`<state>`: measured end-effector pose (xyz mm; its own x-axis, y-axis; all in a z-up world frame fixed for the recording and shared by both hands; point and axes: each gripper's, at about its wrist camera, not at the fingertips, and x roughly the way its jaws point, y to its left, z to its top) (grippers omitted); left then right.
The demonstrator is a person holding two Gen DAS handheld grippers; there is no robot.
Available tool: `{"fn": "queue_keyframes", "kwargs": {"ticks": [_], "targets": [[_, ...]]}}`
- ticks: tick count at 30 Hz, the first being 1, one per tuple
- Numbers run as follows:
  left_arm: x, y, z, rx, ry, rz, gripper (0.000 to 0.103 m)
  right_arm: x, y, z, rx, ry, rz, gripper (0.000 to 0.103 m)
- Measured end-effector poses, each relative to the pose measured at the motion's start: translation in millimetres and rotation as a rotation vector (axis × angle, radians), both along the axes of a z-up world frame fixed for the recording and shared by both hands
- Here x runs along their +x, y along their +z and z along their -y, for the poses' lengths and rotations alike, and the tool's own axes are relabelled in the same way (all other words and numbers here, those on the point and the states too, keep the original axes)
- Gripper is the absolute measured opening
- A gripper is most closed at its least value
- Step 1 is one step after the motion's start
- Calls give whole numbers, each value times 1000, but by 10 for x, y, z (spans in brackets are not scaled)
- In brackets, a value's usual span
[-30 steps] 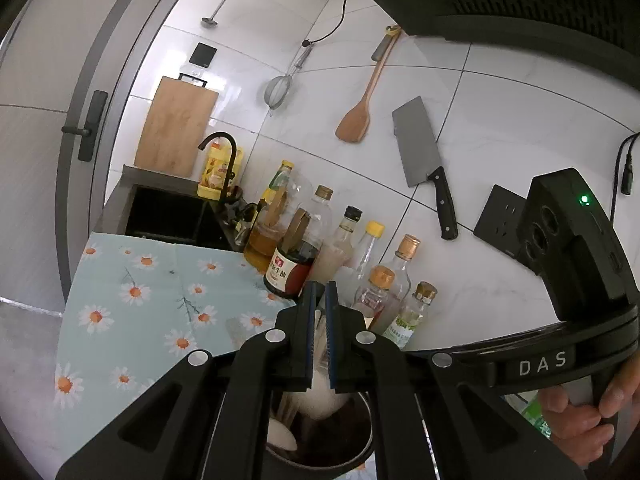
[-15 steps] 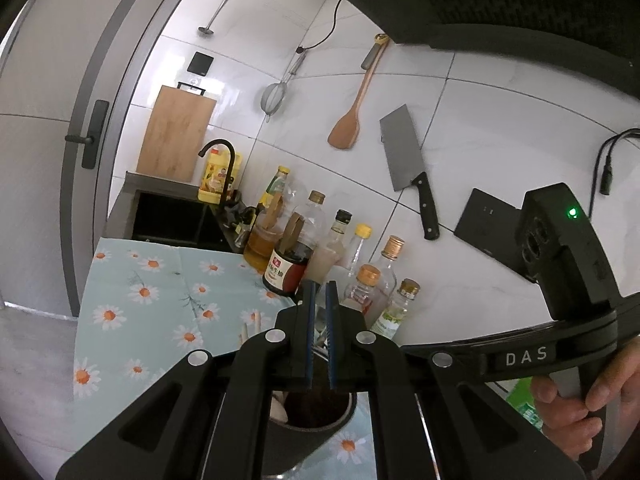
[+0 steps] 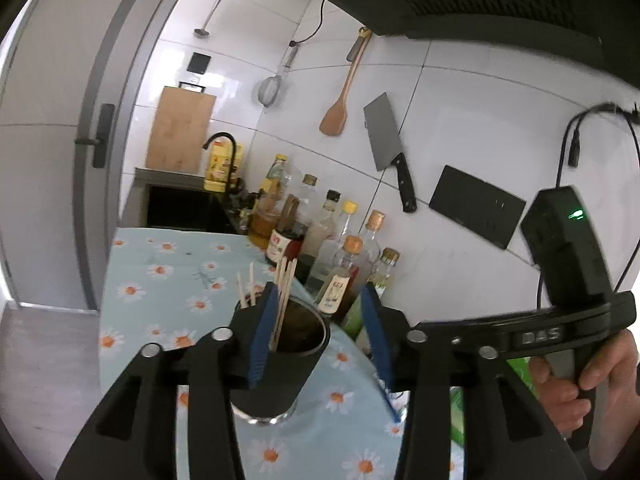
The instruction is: Organize utensils
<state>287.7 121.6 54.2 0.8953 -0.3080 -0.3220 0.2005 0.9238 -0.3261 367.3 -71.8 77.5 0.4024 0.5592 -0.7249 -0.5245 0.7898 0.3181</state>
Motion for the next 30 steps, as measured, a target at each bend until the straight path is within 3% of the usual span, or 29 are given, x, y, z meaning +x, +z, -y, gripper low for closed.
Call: {"fn": "queue_keyframes", "kwargs": {"ticks": [5, 7, 9, 11, 19, 24, 30], "targets": [[-290, 22, 176, 37, 55, -39, 76, -302, 112, 180, 7, 42, 116, 56], [-402, 15, 260, 49, 66, -49, 81, -399, 143, 305, 24, 49, 154, 66], [-503, -22, 372, 72, 65, -71, 92, -485, 156, 442, 46, 32, 191, 90], [-601, -80, 480, 92, 76, -99, 96, -575, 142, 609, 79, 20, 224, 98], [-999, -271, 776, 125, 159, -171, 96, -846, -40, 1031, 99, 52, 231, 98], [-1222, -377, 880, 95, 166, -202, 96, -1001, -199, 1129, 62, 65, 238, 98], [-1437, -441, 968, 124, 223, -235, 96, -1127, -385, 1176, 58, 78, 195, 98]]}}
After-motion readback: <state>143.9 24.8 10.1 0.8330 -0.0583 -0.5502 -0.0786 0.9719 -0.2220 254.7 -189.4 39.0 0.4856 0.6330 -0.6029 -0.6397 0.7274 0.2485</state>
